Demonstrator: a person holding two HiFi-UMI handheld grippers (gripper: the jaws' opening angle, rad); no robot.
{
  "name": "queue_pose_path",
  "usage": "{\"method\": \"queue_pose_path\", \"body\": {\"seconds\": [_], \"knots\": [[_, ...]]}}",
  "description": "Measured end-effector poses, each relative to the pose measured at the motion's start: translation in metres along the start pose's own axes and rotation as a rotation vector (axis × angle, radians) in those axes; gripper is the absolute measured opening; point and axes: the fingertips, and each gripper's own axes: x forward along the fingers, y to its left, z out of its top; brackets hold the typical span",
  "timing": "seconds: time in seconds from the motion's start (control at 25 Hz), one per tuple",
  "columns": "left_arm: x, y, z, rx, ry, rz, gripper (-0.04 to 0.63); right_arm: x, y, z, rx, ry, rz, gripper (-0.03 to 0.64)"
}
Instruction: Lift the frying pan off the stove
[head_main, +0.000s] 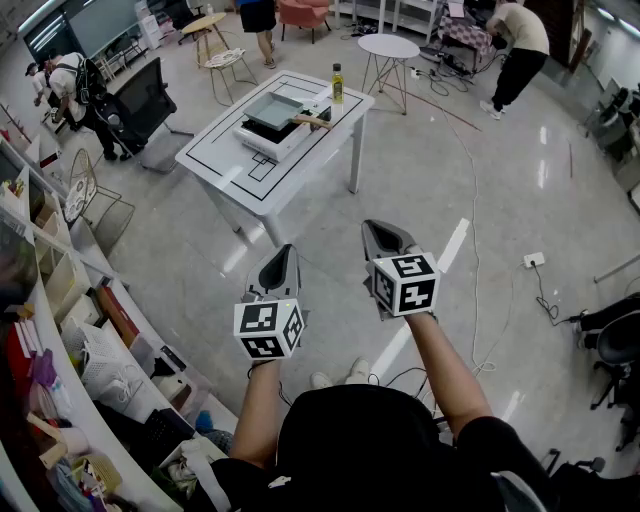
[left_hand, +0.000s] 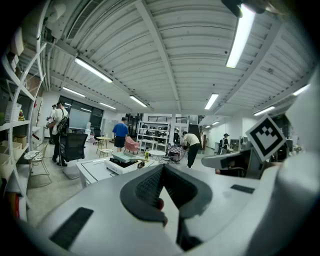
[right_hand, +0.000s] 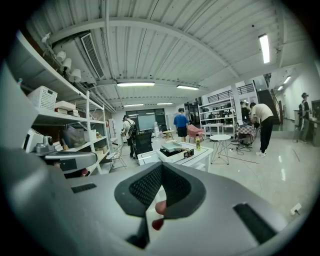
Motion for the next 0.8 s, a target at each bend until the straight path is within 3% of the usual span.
{"method": "queue_pose_path", "body": {"seconds": [0.8], "knots": [[0.029, -0.033, -0.015, 0.008, 0.019, 0.040, 0.011, 0.007, -0.042, -0.010, 0.033, 0.027, 0.076, 0.002]]}}
